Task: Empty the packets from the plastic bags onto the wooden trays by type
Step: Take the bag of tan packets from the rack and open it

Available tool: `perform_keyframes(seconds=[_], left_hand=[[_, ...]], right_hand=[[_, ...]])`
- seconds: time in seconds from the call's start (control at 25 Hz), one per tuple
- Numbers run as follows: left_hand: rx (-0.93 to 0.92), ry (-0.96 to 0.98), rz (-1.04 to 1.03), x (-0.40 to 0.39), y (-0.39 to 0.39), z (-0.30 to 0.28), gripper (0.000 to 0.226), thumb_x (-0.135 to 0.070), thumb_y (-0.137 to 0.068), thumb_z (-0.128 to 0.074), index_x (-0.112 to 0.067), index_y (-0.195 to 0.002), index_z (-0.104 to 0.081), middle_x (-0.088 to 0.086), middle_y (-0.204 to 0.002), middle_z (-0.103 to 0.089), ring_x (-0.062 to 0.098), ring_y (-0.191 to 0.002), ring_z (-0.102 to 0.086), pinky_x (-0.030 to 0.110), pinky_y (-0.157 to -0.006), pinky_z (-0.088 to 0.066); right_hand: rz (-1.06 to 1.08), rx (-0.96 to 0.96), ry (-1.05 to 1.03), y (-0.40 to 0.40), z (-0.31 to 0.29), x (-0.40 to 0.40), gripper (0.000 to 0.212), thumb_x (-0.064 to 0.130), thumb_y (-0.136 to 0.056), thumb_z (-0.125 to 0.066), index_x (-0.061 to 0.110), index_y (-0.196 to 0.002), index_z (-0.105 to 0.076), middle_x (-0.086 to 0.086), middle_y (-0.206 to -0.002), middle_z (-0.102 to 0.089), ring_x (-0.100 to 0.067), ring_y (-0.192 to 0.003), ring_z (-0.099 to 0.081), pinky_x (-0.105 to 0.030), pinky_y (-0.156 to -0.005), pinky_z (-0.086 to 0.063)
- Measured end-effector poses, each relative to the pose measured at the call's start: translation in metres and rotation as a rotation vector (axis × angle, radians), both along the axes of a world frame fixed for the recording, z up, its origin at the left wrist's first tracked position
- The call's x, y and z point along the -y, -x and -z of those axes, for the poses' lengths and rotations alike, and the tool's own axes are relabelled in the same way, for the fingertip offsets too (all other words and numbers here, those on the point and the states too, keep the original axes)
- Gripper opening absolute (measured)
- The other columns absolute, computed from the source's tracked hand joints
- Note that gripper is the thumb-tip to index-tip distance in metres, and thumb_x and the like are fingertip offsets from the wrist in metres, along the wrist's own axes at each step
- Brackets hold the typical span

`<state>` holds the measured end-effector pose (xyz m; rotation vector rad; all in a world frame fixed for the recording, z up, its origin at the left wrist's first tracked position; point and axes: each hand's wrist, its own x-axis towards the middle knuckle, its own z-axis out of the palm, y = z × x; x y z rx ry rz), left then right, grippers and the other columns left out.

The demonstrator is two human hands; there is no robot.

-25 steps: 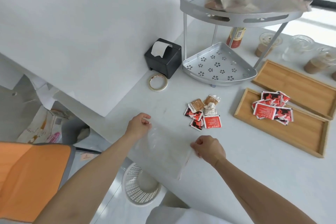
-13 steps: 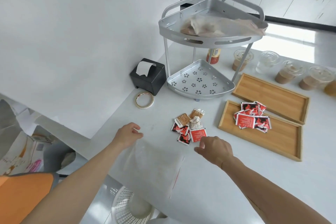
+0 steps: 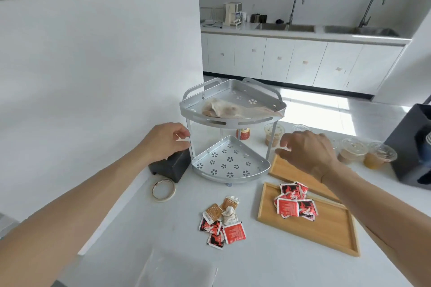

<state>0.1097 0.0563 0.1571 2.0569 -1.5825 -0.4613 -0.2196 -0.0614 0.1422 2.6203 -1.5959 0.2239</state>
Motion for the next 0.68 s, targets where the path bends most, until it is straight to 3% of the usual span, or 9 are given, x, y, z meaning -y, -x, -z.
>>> perform_keyframes(seconds=[0.12,0.24,0.44,0.52,0.68], left_hand=[[0.073,0.113,0.082,0.019,0.014,-0.046,0.022,-0.025,-0.08,-0.077,-0.02,-0.1,-0.069,-0.004,-0.104,-0.069,0.015,-0.098,-0.062,0.028,-0.087,-0.048],[0.126,0.199,0.181,0.039,0.038,-0.079,0.031,-0.034,-0.076,-0.079,-0.024,-0.103,-0.069,-0.009,-0.106,-0.065,0.01,-0.099,-0.058,0.03,-0.091,-0.048],[0.415,0.19,0.419,0.065,0.082,-0.103,0.041,-0.046,-0.073,-0.077,-0.031,-0.11,-0.064,-0.015,-0.11,-0.058,0.004,-0.101,-0.045,0.028,-0.09,-0.043],[0.498,0.174,0.47,0.07,0.094,-0.104,0.034,-0.044,-0.076,-0.074,-0.03,-0.106,-0.066,-0.016,-0.103,-0.058,0.007,-0.101,-0.046,0.028,-0.088,-0.041],[0.47,0.216,0.451,0.07,0.102,-0.106,0.008,-0.029,-0.087,-0.065,-0.024,-0.093,-0.07,-0.011,-0.096,-0.064,0.014,-0.102,-0.054,0.03,-0.087,-0.042]], right_hand=[[0.025,0.095,0.126,0.004,-0.035,0.012,0.036,0.058,-0.088,-0.057,0.029,-0.106,-0.067,0.007,-0.096,-0.073,-0.02,-0.092,-0.067,-0.037,-0.082,-0.05],[-0.003,0.186,0.209,0.001,-0.059,0.015,0.04,0.055,-0.085,-0.064,0.028,-0.114,-0.064,0.005,-0.101,-0.072,-0.023,-0.098,-0.064,-0.036,-0.079,-0.046],[-0.076,0.131,0.151,-0.015,-0.065,0.011,0.038,0.049,-0.087,-0.064,0.037,-0.123,-0.06,0.008,-0.116,-0.067,-0.023,-0.108,-0.057,-0.037,-0.086,-0.042],[-0.059,0.133,0.154,-0.02,-0.063,0.014,0.028,0.044,-0.092,-0.06,0.037,-0.118,-0.064,0.009,-0.116,-0.067,-0.022,-0.107,-0.057,-0.037,-0.087,-0.042],[-0.015,0.202,0.148,-0.024,-0.062,0.02,0.018,0.034,-0.096,-0.054,0.034,-0.103,-0.07,0.01,-0.104,-0.071,-0.021,-0.1,-0.058,-0.036,-0.083,-0.043]])
